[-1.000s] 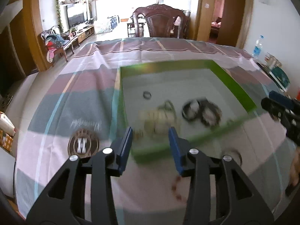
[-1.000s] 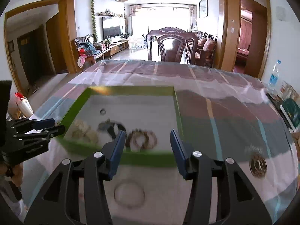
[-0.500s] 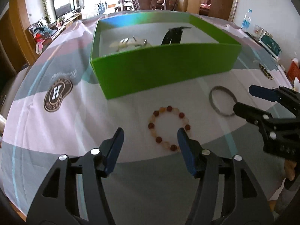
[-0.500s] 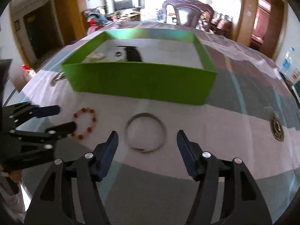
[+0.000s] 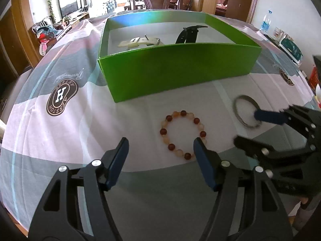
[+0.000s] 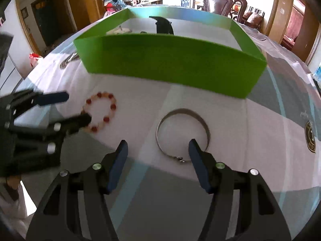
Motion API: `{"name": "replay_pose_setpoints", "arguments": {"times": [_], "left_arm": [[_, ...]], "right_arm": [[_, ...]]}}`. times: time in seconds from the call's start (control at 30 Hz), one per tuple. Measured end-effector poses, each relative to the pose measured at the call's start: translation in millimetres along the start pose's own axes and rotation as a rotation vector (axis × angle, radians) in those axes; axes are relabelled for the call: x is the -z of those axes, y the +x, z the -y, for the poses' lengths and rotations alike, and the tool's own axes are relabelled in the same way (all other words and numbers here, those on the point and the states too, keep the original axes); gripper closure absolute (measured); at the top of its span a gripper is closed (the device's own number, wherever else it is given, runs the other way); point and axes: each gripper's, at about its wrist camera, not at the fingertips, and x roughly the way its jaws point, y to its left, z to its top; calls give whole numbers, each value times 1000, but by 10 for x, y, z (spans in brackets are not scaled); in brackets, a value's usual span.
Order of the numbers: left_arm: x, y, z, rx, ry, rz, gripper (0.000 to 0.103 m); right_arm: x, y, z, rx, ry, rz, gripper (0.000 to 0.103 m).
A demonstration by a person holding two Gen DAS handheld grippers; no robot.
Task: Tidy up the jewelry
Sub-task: 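Move both tools back toward the bead bracelet and silver bangle, then grasp the red bead bracelet with the left tool while the right grasps the silver bangle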
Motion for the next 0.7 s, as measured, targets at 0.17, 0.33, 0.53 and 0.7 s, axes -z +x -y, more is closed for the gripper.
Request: {"name": "replay_pose_setpoints", "arguments": {"times": [0.17, 0.33, 0.53, 0.7], "left_arm": [[-22, 22, 7, 5, 0, 4, 36], [-71, 75, 5, 14, -9, -2, 56], [-129, 129, -16, 0, -11, -4, 59], [-125, 129, -9, -17, 1, 5, 74]], "right_arm": [[160, -110, 142, 29, 12, -10, 40], [97, -148, 246, 53, 67, 23, 49], [-19, -2, 182, 56, 78, 13, 68], [-46, 13, 109, 42, 55, 25, 95]]}}
